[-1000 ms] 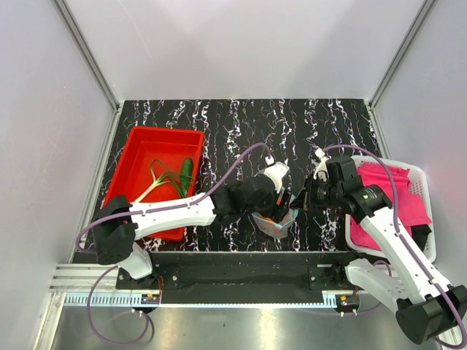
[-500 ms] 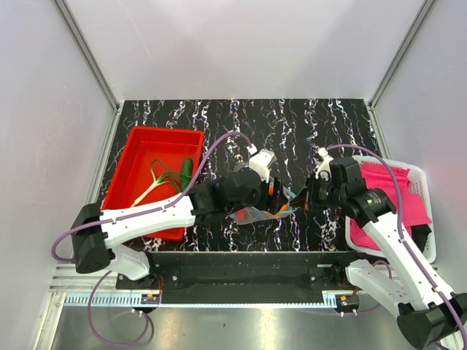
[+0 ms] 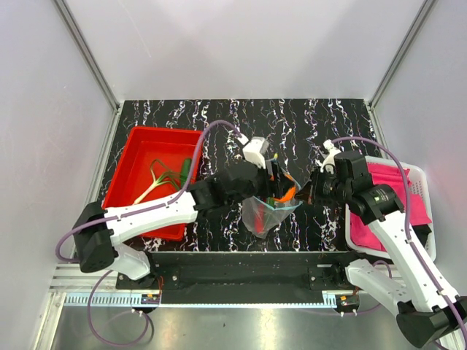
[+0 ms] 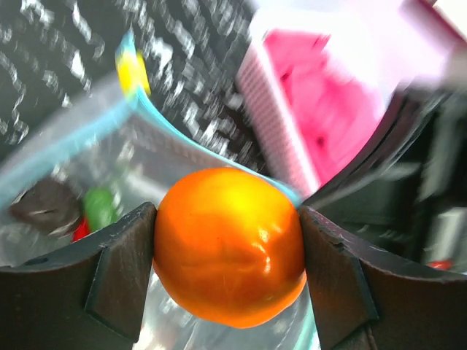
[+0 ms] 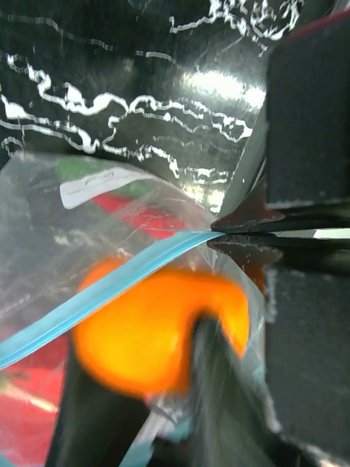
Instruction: Open the zip-top bag and remove the fake food
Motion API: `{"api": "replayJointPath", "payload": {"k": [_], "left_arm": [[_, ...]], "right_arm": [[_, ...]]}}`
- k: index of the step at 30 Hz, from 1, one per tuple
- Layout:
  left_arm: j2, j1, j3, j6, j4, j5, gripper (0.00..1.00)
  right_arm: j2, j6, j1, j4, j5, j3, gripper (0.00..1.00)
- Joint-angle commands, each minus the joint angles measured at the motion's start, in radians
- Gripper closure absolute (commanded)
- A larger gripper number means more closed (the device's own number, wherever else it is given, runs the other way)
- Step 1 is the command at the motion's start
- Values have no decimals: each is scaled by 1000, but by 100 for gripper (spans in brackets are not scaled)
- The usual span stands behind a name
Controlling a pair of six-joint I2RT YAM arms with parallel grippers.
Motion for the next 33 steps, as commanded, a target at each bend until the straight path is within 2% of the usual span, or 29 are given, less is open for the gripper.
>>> {"api": "replayJointPath", "payload": {"k": [1,5,6,9,11,15,17,20,21,23,24,25,26,27,29,30,33], "left_arm": [[-94,64,-58,-69,309,75,100],[-131,113,-141,-153,426,214,100],[-134,133,-153,-176,476,294,100],[-129,150,-201,-257,610,407,100],[-117,150,-204,-291,668,464,100],[-75,136,-163,-306,872,679,100],[-91,132,-151,-300,899,724,100],[-169,135,-112,-187,758,749,100],[-219,135,-95,-135,591,716,100],[-265,142,-42,5,401,650,100],[-305,147,-25,37,229,557,100],[-328,150,-5,101,140,492,100],[-345,151,9,130,60,408,100],[-379,153,17,149,-130,219,100],[-405,183,14,154,-345,17,100],[-428,200,3,157,-394,-98,100],[-474,302,-95,160,-500,-243,100]], "right_arm": [[-26,-26,-2,-32,114,-13,100],[-27,-15,-2,-35,163,-24,100],[-26,-16,-2,-32,170,-21,100],[-14,-24,-2,-32,191,-14,100],[-1,-27,-4,-22,182,-12,100],[17,-33,-2,-2,182,-23,100],[16,-38,-2,6,186,-24,100],[11,-39,-2,15,203,-29,100],[6,-41,-2,15,208,-34,100],[-7,-38,-2,14,205,-41,100],[-15,-38,-2,15,203,-41,100],[-23,-39,-2,14,203,-41,100],[-35,-38,-2,14,206,-40,100],[-40,-36,-2,12,217,-35,100],[-38,-36,-2,4,214,-26,100],[-37,-36,-2,1,205,-12,100],[-24,-36,-2,-8,191,25,100]]}}
